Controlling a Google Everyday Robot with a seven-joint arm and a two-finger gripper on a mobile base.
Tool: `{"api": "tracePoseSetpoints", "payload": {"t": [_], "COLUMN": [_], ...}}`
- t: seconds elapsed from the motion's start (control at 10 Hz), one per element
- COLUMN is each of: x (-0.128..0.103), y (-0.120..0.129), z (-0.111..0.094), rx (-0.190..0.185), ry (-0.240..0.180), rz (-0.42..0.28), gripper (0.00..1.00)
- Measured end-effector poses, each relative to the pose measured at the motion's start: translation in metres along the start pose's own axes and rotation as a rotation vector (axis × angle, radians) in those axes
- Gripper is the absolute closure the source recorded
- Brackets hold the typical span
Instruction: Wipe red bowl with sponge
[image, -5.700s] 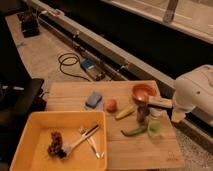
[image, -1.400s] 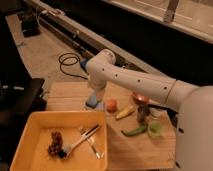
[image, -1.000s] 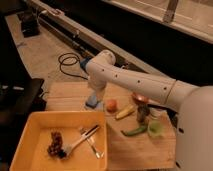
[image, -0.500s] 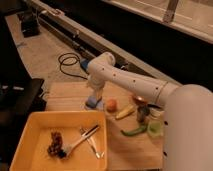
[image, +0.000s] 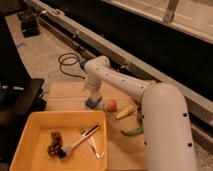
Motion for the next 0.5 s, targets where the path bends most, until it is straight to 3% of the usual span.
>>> {"api": "tracePoseSetpoints", "payload": {"t": [0.5], "x": [0.011], "y": [0.012], "z": [0.025], "rx": [-0.104], "ry": [-0.002], "rz": [-0.005], "gripper": [0.35]}}
